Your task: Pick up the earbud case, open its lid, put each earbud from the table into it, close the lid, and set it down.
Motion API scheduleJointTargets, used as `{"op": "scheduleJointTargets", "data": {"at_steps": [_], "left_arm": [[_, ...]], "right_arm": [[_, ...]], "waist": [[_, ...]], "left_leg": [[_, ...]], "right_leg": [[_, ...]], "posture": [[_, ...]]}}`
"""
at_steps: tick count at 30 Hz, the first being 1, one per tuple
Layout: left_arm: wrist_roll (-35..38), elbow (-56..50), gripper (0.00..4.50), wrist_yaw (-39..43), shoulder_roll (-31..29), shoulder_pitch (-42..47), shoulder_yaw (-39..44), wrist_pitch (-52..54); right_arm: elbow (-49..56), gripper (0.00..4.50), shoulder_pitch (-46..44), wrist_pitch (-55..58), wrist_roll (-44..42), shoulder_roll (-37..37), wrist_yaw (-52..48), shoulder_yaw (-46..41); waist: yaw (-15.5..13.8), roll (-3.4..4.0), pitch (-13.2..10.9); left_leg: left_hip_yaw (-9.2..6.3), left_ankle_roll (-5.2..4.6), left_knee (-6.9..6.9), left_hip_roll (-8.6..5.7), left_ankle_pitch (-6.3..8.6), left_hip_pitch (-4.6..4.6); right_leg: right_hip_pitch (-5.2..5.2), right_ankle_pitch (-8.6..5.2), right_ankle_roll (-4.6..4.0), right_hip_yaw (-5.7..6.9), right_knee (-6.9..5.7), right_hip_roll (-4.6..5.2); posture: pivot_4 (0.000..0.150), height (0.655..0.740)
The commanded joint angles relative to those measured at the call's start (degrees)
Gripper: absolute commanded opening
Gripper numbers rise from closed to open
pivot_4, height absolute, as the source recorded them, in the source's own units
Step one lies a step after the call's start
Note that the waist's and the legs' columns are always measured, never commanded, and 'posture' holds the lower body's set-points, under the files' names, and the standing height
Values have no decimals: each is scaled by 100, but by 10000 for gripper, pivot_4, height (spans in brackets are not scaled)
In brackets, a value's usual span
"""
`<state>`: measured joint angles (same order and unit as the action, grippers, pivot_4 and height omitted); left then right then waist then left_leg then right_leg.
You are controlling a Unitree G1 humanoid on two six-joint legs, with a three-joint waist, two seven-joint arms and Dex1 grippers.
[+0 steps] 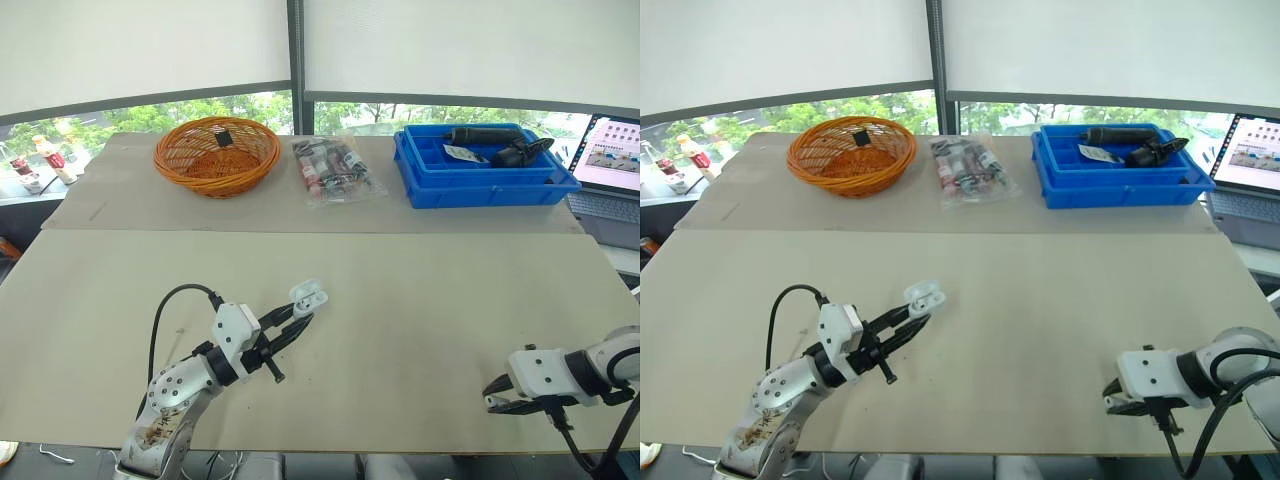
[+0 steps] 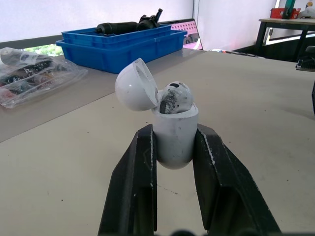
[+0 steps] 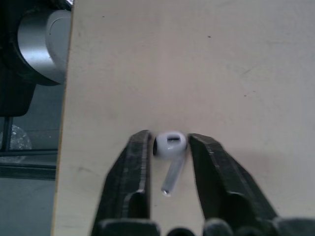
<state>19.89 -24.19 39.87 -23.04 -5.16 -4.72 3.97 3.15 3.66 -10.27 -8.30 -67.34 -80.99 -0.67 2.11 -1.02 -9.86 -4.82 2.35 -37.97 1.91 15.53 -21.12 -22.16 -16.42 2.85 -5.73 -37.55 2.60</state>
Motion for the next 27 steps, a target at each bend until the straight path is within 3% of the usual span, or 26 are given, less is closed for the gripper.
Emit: {"op": "scheduleJointTargets", "data": {"at_steps": [1, 9, 13, 20, 27], "left_arm": [[87, -318, 5126, -20, -18, 16, 25, 5], [119, -322, 5126, 9, -30, -43, -16, 28], [104, -321, 5126, 2, 0, -60, -95, 39], [99, -338, 5126, -42, 23, -48, -184, 55], [85, -392, 5126, -86, 11, -108, -181, 72]], "right_arm": [[33, 29702, 29, -151, 99, 13, 66, 25], [1617, 30136, 634, 1377, -280, -465, 202, -1039], [2913, 30136, 1030, 3237, -11, -885, 439, -1427], [3352, 30136, 730, 3858, 559, -1134, 819, -436], [2791, 30136, 141, 3657, 941, -1050, 902, 421]], "waist": [[-3, 0, 0], [-103, 12, 2], [-124, 15, 3], [-129, 13, 2], [-126, 12, 1]], "left_leg": [[0, 0, 0, 0, 0, 0], [1, 0, -1, -1, 0, 0], [0, 0, -2, 0, 0, 0], [1, 1, -4, 0, 0, -2], [1, 1, -4, 0, 0, -2]], "right_leg": [[0, 0, 0, 0, 0, 0], [-1, 0, 0, -3, -4, 0], [-2, 0, 0, -1, -6, -2], [-2, 0, 0, 0, -1, 0], [-4, 0, 0, 0, -1, 0]], "posture": [[1500, 7282], [1500, 7282], [1500, 7282], [1500, 7282], [1500, 7282]]}}
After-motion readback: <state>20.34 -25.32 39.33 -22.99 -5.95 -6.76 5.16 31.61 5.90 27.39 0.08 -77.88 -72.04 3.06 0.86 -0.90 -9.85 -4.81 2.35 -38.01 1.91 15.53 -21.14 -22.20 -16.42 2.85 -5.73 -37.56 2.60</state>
